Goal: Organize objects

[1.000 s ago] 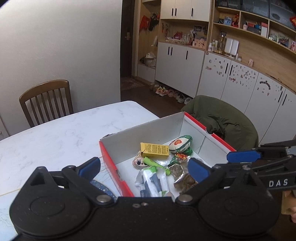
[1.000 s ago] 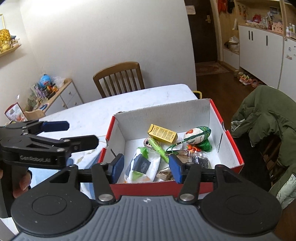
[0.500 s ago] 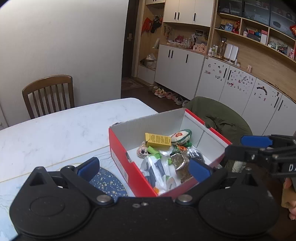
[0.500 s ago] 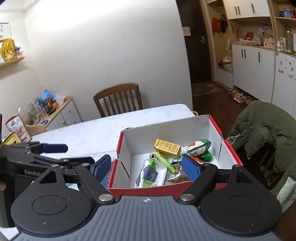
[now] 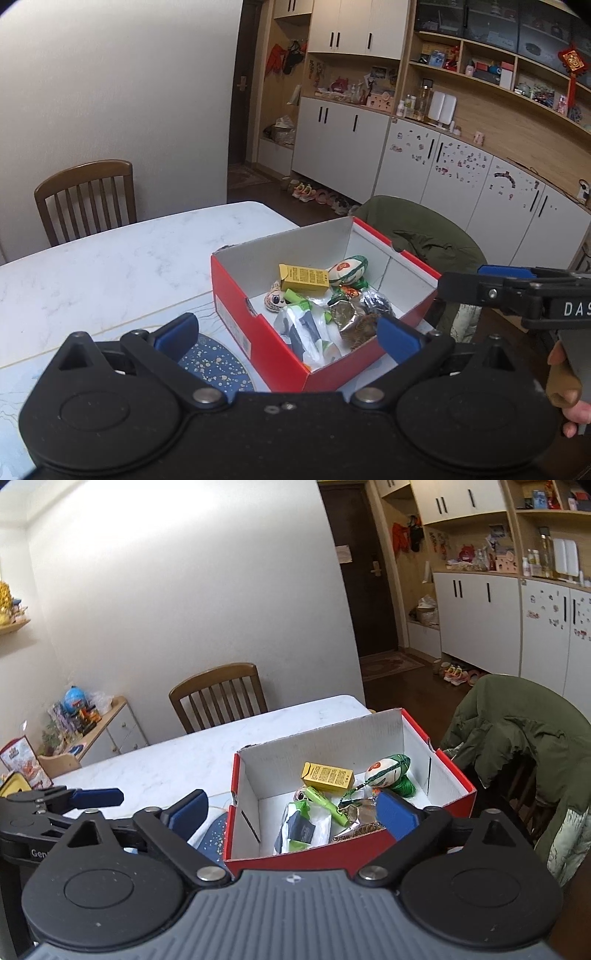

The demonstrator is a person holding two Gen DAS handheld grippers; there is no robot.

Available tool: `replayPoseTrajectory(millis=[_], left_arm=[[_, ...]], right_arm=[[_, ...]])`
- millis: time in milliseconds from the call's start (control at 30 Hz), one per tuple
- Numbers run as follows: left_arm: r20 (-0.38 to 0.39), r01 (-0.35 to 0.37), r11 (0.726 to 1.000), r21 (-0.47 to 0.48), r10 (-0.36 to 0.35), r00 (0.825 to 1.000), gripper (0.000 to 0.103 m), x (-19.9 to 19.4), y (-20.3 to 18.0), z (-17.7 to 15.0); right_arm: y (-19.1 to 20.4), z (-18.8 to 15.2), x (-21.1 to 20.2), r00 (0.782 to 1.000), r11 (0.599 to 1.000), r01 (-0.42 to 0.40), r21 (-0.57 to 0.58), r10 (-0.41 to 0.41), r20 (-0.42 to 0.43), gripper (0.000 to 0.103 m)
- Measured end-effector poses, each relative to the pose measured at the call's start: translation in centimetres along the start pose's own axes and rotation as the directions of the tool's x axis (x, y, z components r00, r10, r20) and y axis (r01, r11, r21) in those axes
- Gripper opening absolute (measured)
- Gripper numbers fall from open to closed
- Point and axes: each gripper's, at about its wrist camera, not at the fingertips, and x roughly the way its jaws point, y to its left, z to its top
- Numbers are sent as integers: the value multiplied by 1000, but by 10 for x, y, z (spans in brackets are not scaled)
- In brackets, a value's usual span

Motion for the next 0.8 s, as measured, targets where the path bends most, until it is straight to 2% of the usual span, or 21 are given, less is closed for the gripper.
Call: replayPoseTrajectory(millis=[267,800], left_arm=[[-5,22,1000,14,-22,1000,103,0,1,-5],[-22,33,999,15,-32,999,103,1,10,-12]], right_arm=[[6,-5,-3,999,999,48,7,-48,6,101],[17,-18,-10,996,996,88,23,-88,14,101]])
